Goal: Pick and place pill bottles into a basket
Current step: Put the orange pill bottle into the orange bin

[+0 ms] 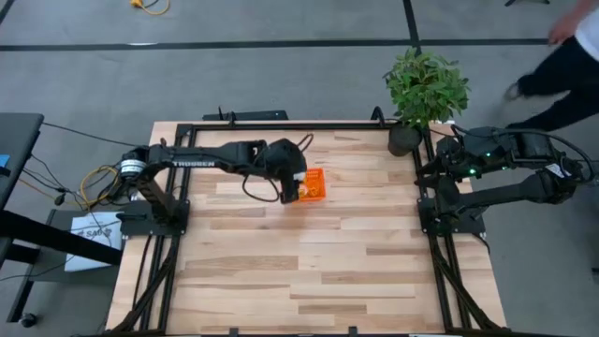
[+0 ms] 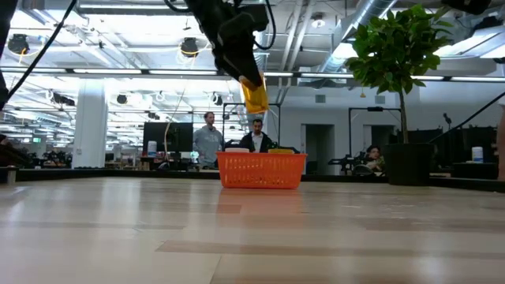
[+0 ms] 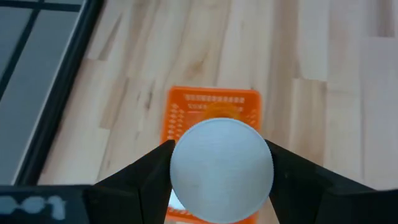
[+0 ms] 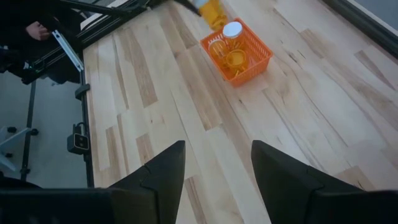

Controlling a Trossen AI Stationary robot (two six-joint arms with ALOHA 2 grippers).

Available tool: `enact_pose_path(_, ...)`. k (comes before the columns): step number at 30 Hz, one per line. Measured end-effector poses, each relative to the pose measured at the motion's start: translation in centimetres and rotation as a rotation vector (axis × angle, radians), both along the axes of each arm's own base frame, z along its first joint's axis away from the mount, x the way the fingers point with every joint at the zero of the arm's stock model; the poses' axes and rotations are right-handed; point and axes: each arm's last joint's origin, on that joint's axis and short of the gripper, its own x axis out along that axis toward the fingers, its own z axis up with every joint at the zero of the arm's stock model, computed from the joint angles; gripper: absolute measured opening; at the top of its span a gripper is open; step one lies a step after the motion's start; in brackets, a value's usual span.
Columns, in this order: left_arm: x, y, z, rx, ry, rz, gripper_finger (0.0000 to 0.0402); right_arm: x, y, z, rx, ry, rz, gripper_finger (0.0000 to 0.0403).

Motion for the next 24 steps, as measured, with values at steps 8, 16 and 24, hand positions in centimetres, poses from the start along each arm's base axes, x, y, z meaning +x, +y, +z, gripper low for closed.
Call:
enact_pose_path(8, -0.4, 3.4, -0.1, -0.013, -0.012, 0.030, 0.0210, 0.0, 0.0, 0.0, -0.006, 0.000, 0.005, 0.0176)
enact_pose_path(16, 1.4, 5.5, -2.4, -0.024, 0.055, -0.007, 0.0210, 0.0, -0.2, 0.0, -0.061, 0.002, -0.016, 0.0176)
enact_pose_path(24, 2.9, 6.1, -3.6, -0.015, 0.111, -0.038, 0.0210, 0.0, -0.2, 0.0, -0.054, 0.003, -0.020, 0.0178)
